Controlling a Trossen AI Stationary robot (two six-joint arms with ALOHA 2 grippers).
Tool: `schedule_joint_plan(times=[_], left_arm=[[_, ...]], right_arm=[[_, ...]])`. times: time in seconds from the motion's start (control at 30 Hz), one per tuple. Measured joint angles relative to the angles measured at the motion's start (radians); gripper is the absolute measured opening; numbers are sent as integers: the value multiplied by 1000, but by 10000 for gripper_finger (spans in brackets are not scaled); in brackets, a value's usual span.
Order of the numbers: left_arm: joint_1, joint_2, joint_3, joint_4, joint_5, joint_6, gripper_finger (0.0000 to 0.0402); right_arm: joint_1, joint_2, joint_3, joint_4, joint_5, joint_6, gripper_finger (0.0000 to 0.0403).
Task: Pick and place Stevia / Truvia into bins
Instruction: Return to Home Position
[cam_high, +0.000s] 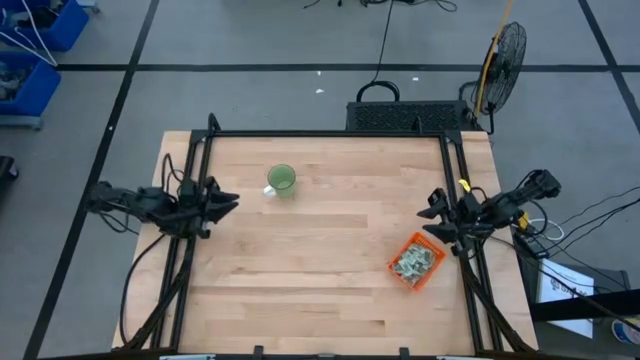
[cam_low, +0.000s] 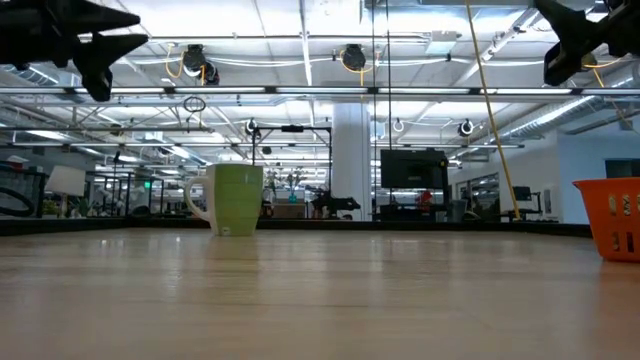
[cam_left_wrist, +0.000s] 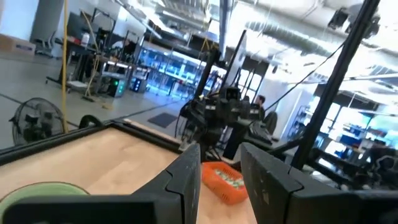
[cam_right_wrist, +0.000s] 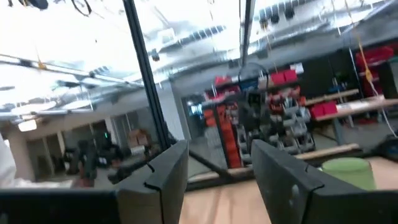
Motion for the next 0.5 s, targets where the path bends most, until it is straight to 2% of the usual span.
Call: schedule_joint_plan(times=[0.23, 0.5], left_arm=[[2, 0, -110, 73, -11, -40, 120], [2, 0, -109, 12, -30, -61, 120]], right_arm=[[0, -2, -2, 16, -3, 1, 171], [0, -2, -3, 8, -4, 1, 171]])
